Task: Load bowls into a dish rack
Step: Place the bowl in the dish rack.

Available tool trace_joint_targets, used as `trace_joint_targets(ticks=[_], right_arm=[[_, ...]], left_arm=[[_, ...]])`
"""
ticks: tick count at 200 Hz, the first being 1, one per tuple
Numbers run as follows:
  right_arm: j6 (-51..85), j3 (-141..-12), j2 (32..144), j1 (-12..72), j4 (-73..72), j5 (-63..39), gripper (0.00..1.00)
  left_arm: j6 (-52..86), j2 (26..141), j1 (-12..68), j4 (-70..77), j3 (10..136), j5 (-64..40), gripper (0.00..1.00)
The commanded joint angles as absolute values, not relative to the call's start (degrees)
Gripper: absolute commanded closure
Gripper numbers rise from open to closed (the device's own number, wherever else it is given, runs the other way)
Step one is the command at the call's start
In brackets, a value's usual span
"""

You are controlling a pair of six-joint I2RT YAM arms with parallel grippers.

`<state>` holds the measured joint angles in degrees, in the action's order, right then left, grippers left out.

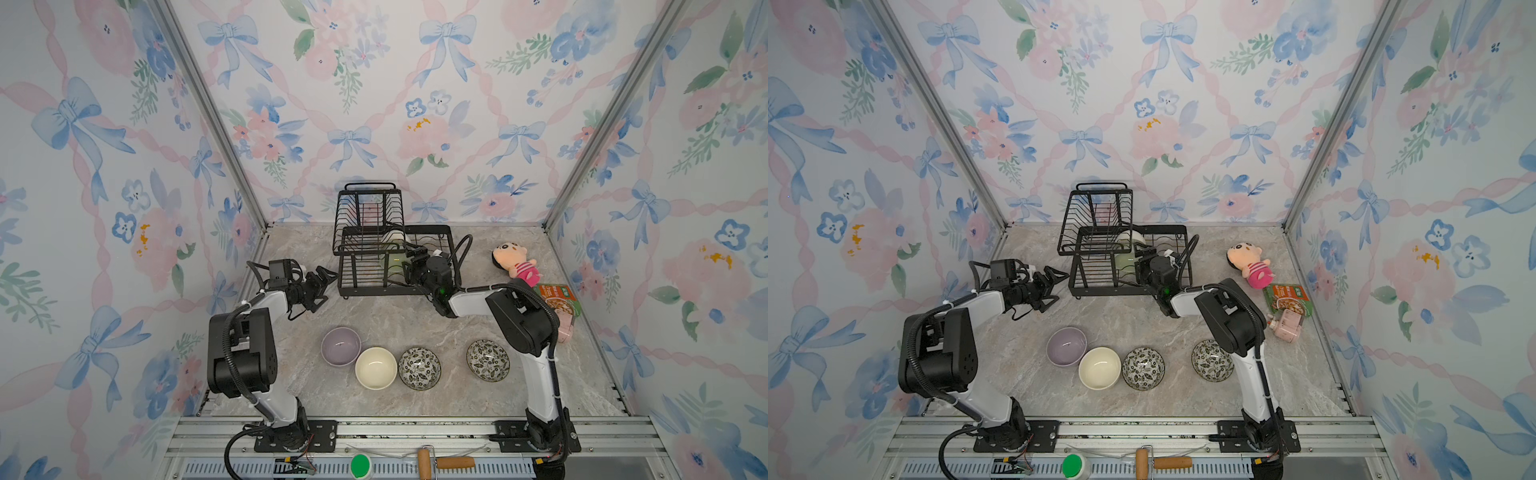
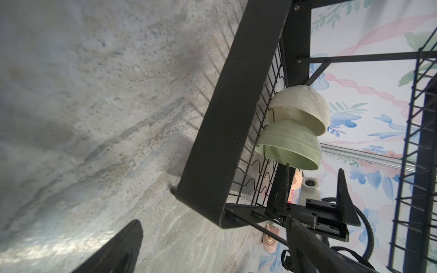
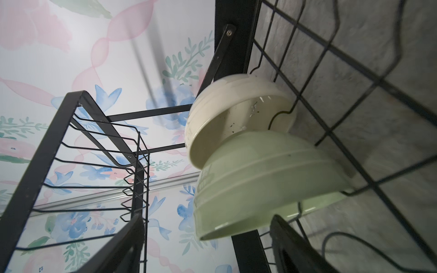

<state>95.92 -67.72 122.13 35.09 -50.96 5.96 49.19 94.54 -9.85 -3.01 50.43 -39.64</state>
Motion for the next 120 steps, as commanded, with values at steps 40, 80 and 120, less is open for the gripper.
trace_joint_targets(ticks=[40, 80, 120], right_arm=[[90.5, -62.0, 112.0, 34.6, -43.3, 6.4, 0.04], [83.5, -60.2, 102.2, 33.4, -29.0, 5.7, 0.04], [69.6, -65.0, 92.2, 30.8, -0.7, 5.0, 0.04]], left_arm=[[46.7, 91.9, -11.9, -8.0, 51.3, -35.9, 0.03], [47.4, 89.8, -11.9, -10.4, 50.9, -33.9, 0.03], [48.9, 88.6, -9.5, -12.1, 50.9, -32.9, 0.03]])
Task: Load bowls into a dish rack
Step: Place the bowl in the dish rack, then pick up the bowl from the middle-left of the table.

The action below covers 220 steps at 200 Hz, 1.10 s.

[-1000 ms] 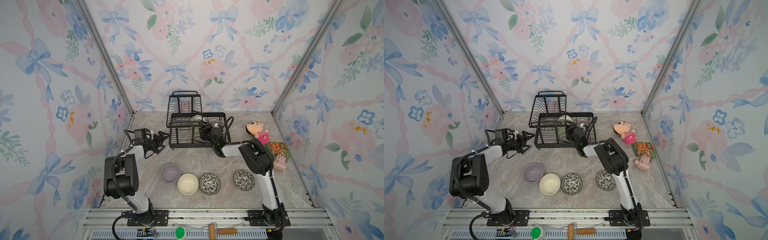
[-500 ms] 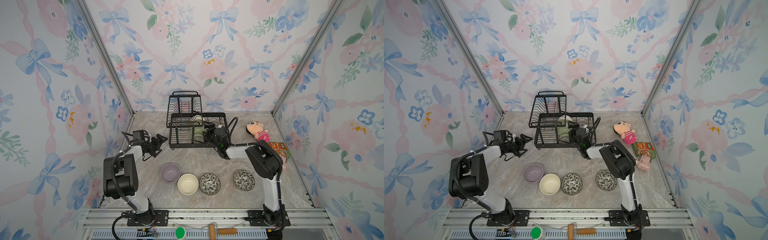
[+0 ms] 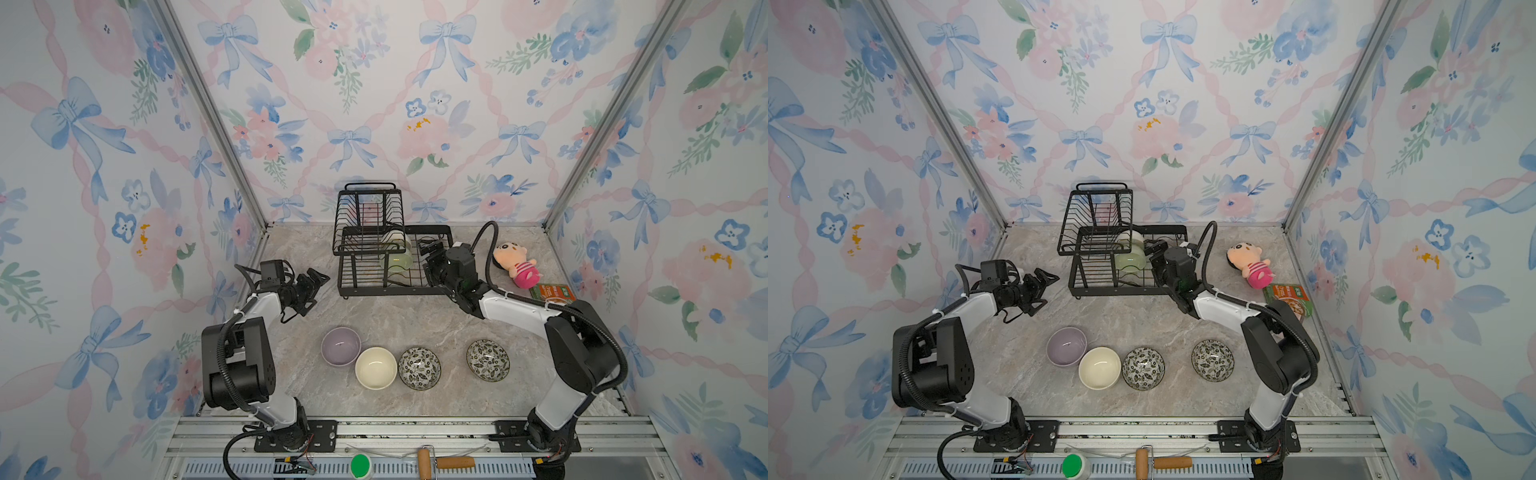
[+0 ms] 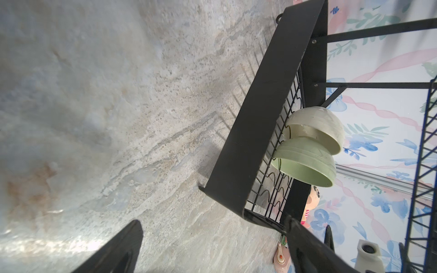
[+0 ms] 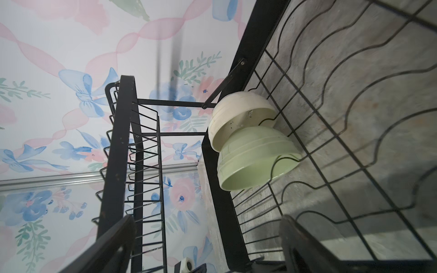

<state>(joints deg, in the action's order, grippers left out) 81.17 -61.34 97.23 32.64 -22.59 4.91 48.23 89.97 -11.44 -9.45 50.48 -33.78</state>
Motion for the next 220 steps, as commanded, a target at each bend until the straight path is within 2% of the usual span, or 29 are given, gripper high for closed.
trace_joint_targets(ticks=[1, 50, 69, 90, 105, 122, 171, 220], right_arm=[[69.1, -65.1, 92.0, 30.7, 0.0, 5.1, 0.04], [53.2, -74.0, 89.1, 27.0, 27.0, 6.0, 0.04], [46.7, -77.8, 89.5, 28.0, 34.2, 6.9, 0.04], [39.4, -79.8, 88.3, 31.2, 40.0, 13.3, 0.04], [34.3, -78.3, 86.3, 34.3, 40.3, 19.4, 0.04], [32.8, -75.5, 84.1, 35.7, 38.7, 20.2, 0.04], [38.2, -63.4, 77.3, 31.8, 25.0, 6.9, 0.04], [28.0, -69.9, 82.6, 35.9, 34.5, 8.8, 0.04]], left_arm=[[48.9, 88.5, -9.5, -12.2, 50.9, -32.8, 0.03], [44.2, 81.5, -8.3, -18.5, 49.8, -24.6, 0.03], [42.3, 78.6, -8.2, -22.9, 49.3, -20.7, 0.04], [42.2, 76.0, -6.9, -26.5, 48.8, -19.9, 0.05], [43.3, 73.7, -3.9, -28.3, 47.6, -16.8, 0.06], [45.8, 69.4, -0.3, -29.6, 45.6, -12.3, 0.07], [50.0, 65.5, 13.5, -33.9, 44.7, -7.2, 0.13], [51.8, 69.2, 28.6, -36.2, 47.3, -1.9, 0.17]])
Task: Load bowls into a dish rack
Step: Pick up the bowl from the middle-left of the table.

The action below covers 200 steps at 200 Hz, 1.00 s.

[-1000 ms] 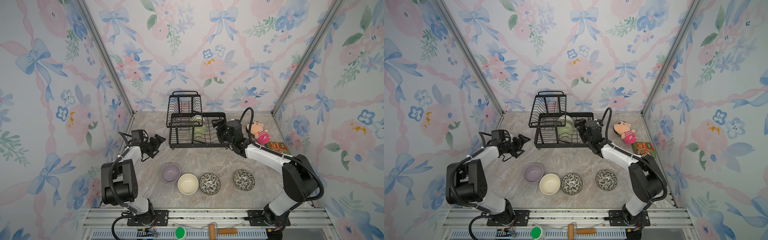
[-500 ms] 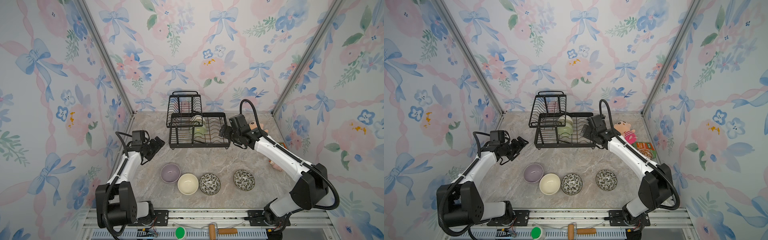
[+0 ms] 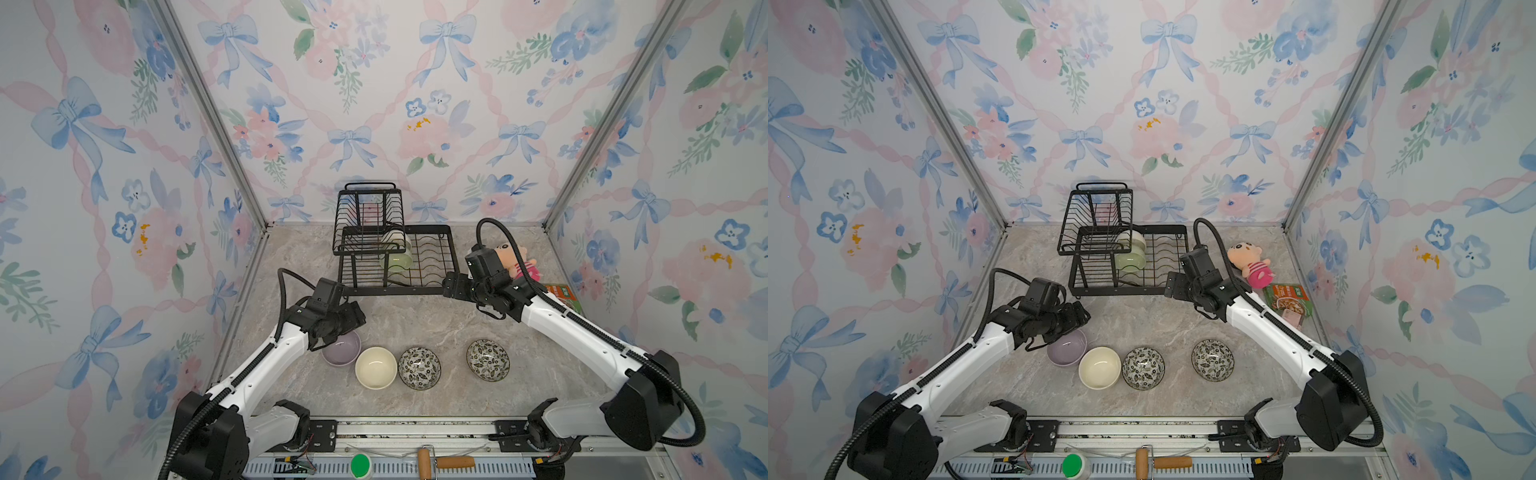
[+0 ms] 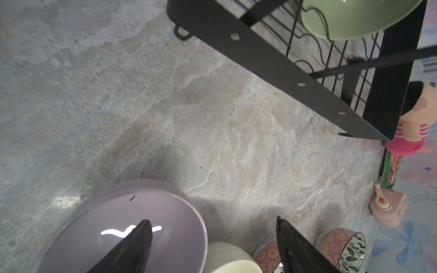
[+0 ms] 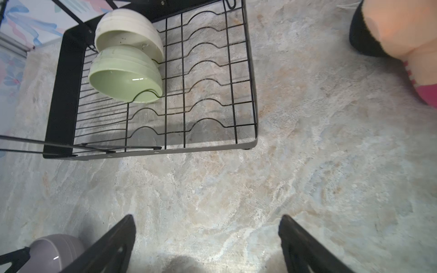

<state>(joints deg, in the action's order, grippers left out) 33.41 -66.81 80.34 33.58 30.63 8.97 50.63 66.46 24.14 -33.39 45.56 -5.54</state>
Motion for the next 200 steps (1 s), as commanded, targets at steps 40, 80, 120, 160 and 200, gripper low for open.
trace_joint_targets(ticks=[40, 80, 120, 160, 200], right_arm=[[30.0, -66.9, 81.5, 37.6, 32.3, 8.9, 0.04], [31.3, -66.1, 81.1, 38.1, 32.8, 9.7, 0.04], [33.5, -63.5, 78.8, 38.1, 32.5, 11.8, 0.04], [34.8, -61.8, 77.1, 37.9, 32.6, 12.9, 0.04], [35.4, -60.1, 75.6, 37.8, 32.7, 14.3, 0.04]], left_arm=[[49.6, 73.9, 32.4, -38.3, 48.5, 0.3, 0.21], [42.5, 79.6, 32.5, -42.4, 52.4, 4.0, 0.29], [36.0, 83.7, 33.1, -46.2, 54.5, 7.1, 0.40], [32.1, 85.6, 33.7, -47.4, 54.9, 8.5, 0.48], [29.1, 87.3, 34.3, -47.5, 56.9, 10.1, 0.70]])
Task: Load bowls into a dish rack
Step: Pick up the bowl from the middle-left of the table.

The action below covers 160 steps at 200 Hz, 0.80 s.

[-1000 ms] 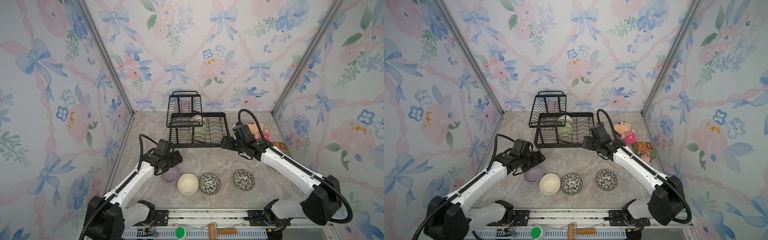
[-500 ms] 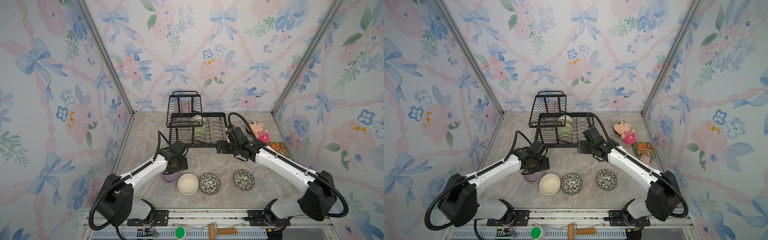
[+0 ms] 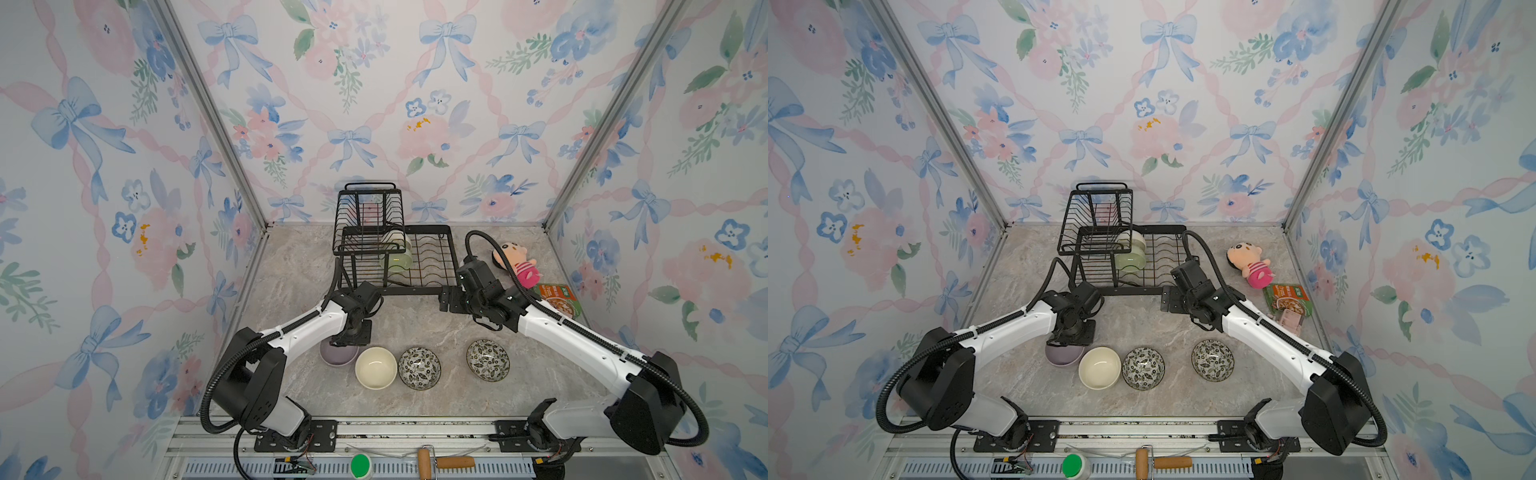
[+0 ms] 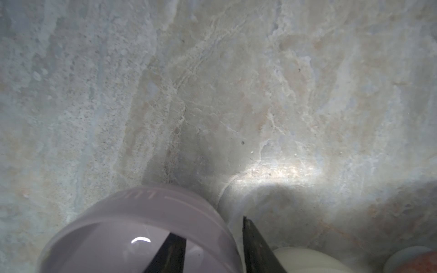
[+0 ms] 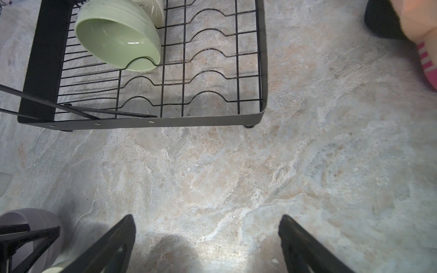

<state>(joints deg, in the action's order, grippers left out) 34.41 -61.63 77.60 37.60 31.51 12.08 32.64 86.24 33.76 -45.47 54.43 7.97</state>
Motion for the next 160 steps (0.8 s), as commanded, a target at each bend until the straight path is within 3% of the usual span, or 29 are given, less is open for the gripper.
trace_joint_targets(ticks=[1, 34, 107, 160], right_arm=[[35.4, -60.1, 75.5, 37.8, 32.7, 14.4, 0.04], [38.2, -59.3, 74.2, 37.3, 33.6, 16.7, 0.04], [39.9, -55.8, 67.9, 27.2, 34.4, 11.4, 0.04], [38.1, -56.0, 65.5, 20.3, 37.5, 10.0, 0.04]], left_arm=[[29.1, 87.3, 34.3, -47.6, 57.0, 10.1, 0.71], [27.6, 87.2, 35.0, -49.2, 62.0, 12.4, 0.88], [36.7, 90.7, 42.1, -50.2, 78.2, 4.9, 1.00], [41.1, 100.7, 50.5, -49.9, 91.2, 2.2, 1.00]])
